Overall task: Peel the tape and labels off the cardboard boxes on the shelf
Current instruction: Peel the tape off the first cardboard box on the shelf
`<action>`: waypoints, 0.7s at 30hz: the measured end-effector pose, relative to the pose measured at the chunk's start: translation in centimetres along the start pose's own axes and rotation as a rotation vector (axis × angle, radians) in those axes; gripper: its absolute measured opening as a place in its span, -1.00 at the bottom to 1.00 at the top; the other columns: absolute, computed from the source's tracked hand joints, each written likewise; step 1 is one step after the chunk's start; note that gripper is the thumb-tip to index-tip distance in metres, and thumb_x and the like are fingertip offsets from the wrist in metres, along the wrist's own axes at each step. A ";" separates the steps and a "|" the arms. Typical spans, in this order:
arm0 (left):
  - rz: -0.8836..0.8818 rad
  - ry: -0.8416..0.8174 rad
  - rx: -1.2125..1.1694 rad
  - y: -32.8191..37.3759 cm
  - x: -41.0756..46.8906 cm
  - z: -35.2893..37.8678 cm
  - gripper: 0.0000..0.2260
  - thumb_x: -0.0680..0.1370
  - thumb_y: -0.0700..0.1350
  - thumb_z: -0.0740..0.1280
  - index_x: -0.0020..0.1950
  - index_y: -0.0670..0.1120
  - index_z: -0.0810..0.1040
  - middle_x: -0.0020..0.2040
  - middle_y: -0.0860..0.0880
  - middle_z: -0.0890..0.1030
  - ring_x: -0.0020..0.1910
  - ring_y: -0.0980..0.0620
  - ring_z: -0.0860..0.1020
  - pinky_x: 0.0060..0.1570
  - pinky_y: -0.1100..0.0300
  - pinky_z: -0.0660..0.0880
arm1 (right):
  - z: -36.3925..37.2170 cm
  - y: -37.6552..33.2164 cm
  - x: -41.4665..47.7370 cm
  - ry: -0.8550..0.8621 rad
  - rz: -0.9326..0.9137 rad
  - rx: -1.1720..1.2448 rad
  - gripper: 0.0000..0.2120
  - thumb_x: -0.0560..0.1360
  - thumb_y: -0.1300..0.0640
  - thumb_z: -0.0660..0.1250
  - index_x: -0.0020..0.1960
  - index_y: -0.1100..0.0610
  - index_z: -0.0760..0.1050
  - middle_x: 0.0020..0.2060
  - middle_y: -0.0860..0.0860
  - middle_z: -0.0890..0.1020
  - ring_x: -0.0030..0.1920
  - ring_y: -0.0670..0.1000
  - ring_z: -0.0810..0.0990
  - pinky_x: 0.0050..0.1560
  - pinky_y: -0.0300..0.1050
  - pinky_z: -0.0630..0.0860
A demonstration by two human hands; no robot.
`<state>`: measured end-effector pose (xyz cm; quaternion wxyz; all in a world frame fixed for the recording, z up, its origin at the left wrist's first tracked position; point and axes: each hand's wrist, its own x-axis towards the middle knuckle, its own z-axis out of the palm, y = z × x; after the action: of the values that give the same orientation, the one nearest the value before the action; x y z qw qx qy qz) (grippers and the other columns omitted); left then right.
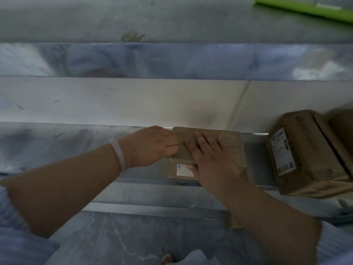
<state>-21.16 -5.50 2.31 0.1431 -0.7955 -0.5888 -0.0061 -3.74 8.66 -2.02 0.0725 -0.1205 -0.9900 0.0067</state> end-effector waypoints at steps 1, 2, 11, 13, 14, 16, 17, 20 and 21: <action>0.019 0.015 -0.013 0.0 0.2 0.0 -0.87 0.58 -0.26 0.17 -0.12 -0.12 0.46 -0.17 -0.10 0.53 -0.23 -0.09 0.47 -0.26 0.07 0.40 | 0.0 0.0 0.0 -0.002 0.001 -0.001 -0.37 0.44 -0.10 0.40 0.44 0.09 0.37 0.37 0.18 0.45 0.38 0.24 0.42 0.34 0.33 0.33; 0.035 0.031 -0.024 0.0 0.4 -0.1 -0.89 0.57 -0.26 0.17 -0.12 -0.11 0.42 -0.19 -0.11 0.52 -0.25 -0.09 0.46 -0.29 0.08 0.39 | -0.1 0.0 0.0 0.000 0.002 -0.005 -0.36 0.43 -0.10 0.40 0.44 0.09 0.37 0.37 0.18 0.46 0.37 0.23 0.43 0.32 0.33 0.35; -0.276 0.136 -0.264 0.0 1.7 1.8 -0.87 0.47 -0.19 0.07 -0.12 -0.13 0.40 -0.23 -0.09 0.46 -0.30 -0.07 0.43 -0.37 0.11 0.38 | 0.4 0.1 -0.1 -0.028 -0.007 -0.062 -0.38 0.50 -0.20 0.01 0.50 0.02 0.26 0.43 0.14 0.39 0.42 0.19 0.37 0.39 0.23 0.28; -0.491 0.226 -0.412 -0.1 2.4 2.0 -0.84 0.53 -0.11 0.05 -0.11 -0.11 0.38 -0.20 -0.04 0.43 -0.27 -0.04 0.42 -0.31 0.13 0.35 | 0.5 0.2 -0.2 0.006 -0.014 -0.059 -0.39 0.49 -0.19 0.04 0.48 0.04 0.28 0.40 0.15 0.43 0.40 0.19 0.41 0.35 0.23 0.34; -0.562 0.242 -0.472 -0.1 2.7 1.9 -0.86 0.56 -0.11 0.08 -0.10 -0.11 0.39 -0.18 -0.02 0.43 -0.25 -0.02 0.42 -0.27 0.14 0.32 | 0.5 0.3 -0.3 0.020 -0.014 -0.053 -0.39 0.48 -0.19 0.04 0.46 0.05 0.30 0.38 0.15 0.46 0.38 0.19 0.43 0.33 0.24 0.38; -0.672 0.259 -0.564 -0.1 3.0 1.8 -0.92 0.58 -0.20 0.20 -0.09 -0.11 0.45 -0.18 0.01 0.48 -0.22 0.02 0.44 -0.23 0.19 0.30 | 0.5 0.4 -0.2 0.020 -0.017 -0.043 -0.37 0.47 -0.20 0.06 0.45 0.07 0.30 0.37 0.14 0.46 0.37 0.18 0.44 0.32 0.24 0.39; -0.747 0.283 -0.618 -0.1 2.9 1.8 -0.92 0.57 -0.21 0.24 -0.10 -0.09 0.47 -0.20 0.03 0.51 -0.22 0.04 0.46 -0.24 0.24 0.31 | 0.4 0.4 -0.2 0.016 -0.016 -0.041 -0.36 0.47 -0.21 0.06 0.47 0.06 0.28 0.39 0.12 0.44 0.39 0.17 0.42 0.35 0.22 0.36; -0.999 0.376 -0.814 -0.1 2.3 2.1 -0.84 0.55 -0.17 0.32 -0.19 0.05 0.47 -0.21 0.03 0.59 -0.20 0.05 0.55 -0.17 0.26 0.46 | 0.1 0.3 -0.3 0.004 0.006 -0.017 -0.33 0.49 -0.29 0.05 0.50 0.03 0.26 0.45 0.08 0.38 0.44 0.12 0.35 0.43 0.18 0.23; -1.068 0.396 -0.886 -0.1 2.2 2.2 -0.83 0.54 -0.16 0.33 -0.21 0.08 0.47 -0.21 0.01 0.60 -0.18 0.01 0.58 -0.13 0.18 0.52 | 0.0 0.3 -0.4 0.008 0.013 0.000 -0.33 0.51 -0.31 0.04 0.50 0.02 0.27 0.45 0.07 0.39 0.44 0.12 0.35 0.44 0.18 0.21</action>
<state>-20.91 -2.86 0.57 -0.1114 -0.3665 -0.8026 -0.4574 -3.33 8.82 -2.05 0.0763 -0.1270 -0.9889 0.0067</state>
